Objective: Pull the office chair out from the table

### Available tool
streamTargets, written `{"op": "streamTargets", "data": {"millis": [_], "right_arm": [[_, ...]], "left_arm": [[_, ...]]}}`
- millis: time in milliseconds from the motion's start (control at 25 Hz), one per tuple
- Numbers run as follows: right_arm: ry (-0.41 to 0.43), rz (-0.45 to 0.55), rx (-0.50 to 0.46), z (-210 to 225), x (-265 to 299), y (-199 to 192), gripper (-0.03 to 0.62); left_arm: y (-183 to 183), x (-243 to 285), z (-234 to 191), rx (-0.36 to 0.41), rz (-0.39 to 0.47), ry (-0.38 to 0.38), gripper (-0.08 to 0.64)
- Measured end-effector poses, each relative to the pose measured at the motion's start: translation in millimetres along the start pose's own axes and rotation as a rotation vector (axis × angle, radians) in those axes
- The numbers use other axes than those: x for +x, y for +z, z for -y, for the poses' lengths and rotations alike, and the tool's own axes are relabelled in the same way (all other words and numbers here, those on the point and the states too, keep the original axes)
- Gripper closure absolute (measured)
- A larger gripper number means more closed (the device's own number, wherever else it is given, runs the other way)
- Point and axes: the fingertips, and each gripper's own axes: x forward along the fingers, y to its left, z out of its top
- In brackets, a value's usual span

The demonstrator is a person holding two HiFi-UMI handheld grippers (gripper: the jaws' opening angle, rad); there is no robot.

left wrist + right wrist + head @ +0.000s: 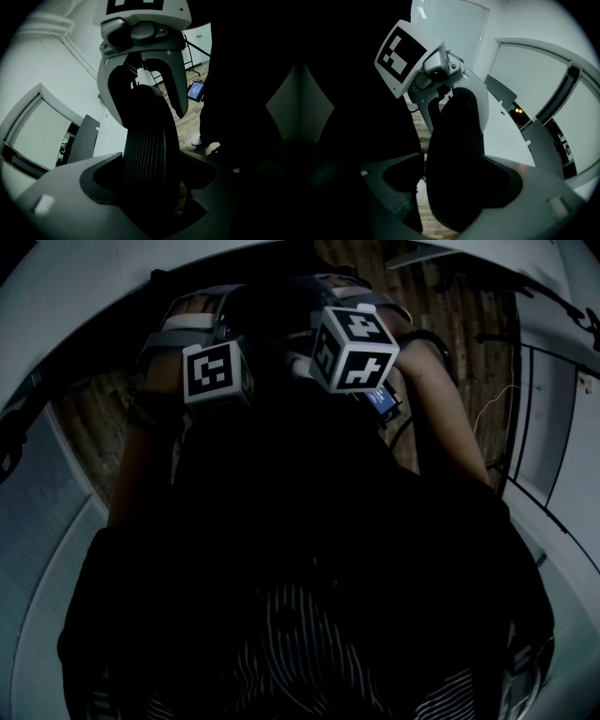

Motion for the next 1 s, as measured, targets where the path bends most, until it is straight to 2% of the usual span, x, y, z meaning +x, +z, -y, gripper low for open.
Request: {"op": "streamTargets", "data": {"millis": [120,240,280,320,440,680,840,1000], "right_arm": [[0.002,-0.053,-0.108,-2,7,-10,0.233],[-0.087,-0.118,-0.241,2,18,-28,0.235],[-0.12,-0.114,-0.258,5,20,-29,0.268],[-0.142,-0.101,-0.27,8,21,-31,0.315],[-0.145,-0.074,-0.295,8,22,-46,0.33],[-0.132,-0.044,-0.336,3,18,-64,0.331],[-0.129,-0.024,-0.359,3,10,-76,0.331],[-0.13,0.013,-0.367,0,5,-78,0.33]], "left_arm": [[-1,4,0,0.036,-0.023,0.006,0.183],[3,8,4,0.058,-0.037,0.0,0.196],[4,9,5,0.064,-0.039,0.003,0.198],[5,11,6,0.072,-0.042,0.009,0.199],[15,17,11,0.083,-0.042,0.021,0.206],[33,30,17,0.045,-0.062,0.046,0.21],[46,37,21,0.05,-0.084,0.057,0.221],[55,44,25,0.013,-0.099,0.056,0.232]]}}
